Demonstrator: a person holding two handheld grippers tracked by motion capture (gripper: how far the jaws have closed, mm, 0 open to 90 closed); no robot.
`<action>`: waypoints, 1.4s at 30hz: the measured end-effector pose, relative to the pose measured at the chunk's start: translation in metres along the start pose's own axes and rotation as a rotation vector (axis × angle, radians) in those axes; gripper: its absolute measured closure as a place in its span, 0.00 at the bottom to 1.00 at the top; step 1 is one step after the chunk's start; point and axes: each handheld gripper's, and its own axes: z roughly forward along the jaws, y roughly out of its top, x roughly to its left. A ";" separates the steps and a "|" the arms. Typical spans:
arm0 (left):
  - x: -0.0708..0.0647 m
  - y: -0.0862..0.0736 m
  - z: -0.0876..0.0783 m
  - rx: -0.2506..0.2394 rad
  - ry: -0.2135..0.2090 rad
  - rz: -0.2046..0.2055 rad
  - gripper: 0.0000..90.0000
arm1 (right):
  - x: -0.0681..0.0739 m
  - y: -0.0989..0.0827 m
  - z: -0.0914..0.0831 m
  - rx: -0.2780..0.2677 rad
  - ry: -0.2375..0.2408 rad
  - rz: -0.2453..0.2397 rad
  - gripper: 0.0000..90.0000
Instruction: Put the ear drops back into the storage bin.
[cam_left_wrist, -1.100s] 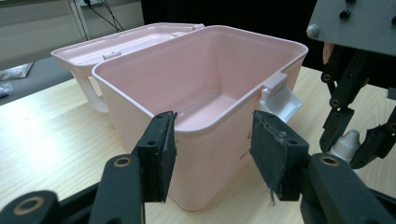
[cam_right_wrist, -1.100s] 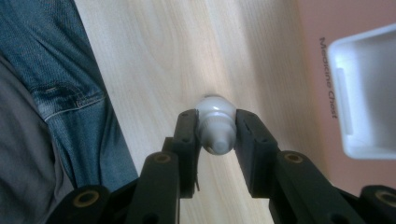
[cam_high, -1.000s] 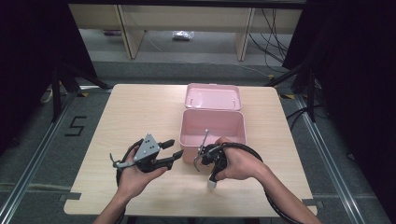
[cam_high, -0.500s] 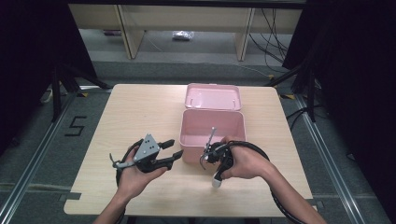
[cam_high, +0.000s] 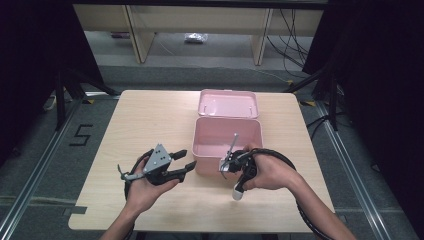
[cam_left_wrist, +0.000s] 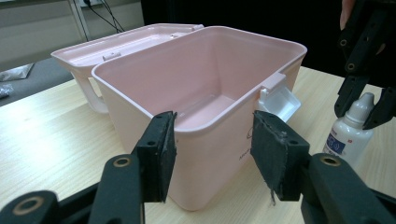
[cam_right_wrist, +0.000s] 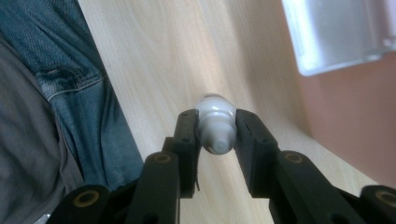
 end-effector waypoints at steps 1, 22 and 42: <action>0.000 0.000 0.000 0.000 0.001 0.001 0.54 | 0.001 0.000 -0.001 0.005 -0.001 0.013 0.79; -0.001 0.000 0.000 0.001 -0.002 -0.001 0.54 | -0.008 -0.014 -0.019 -0.011 -0.004 0.066 0.79; -0.001 -0.001 0.000 0.004 -0.001 -0.001 0.54 | -0.014 -0.024 -0.039 -0.042 -0.011 0.112 0.79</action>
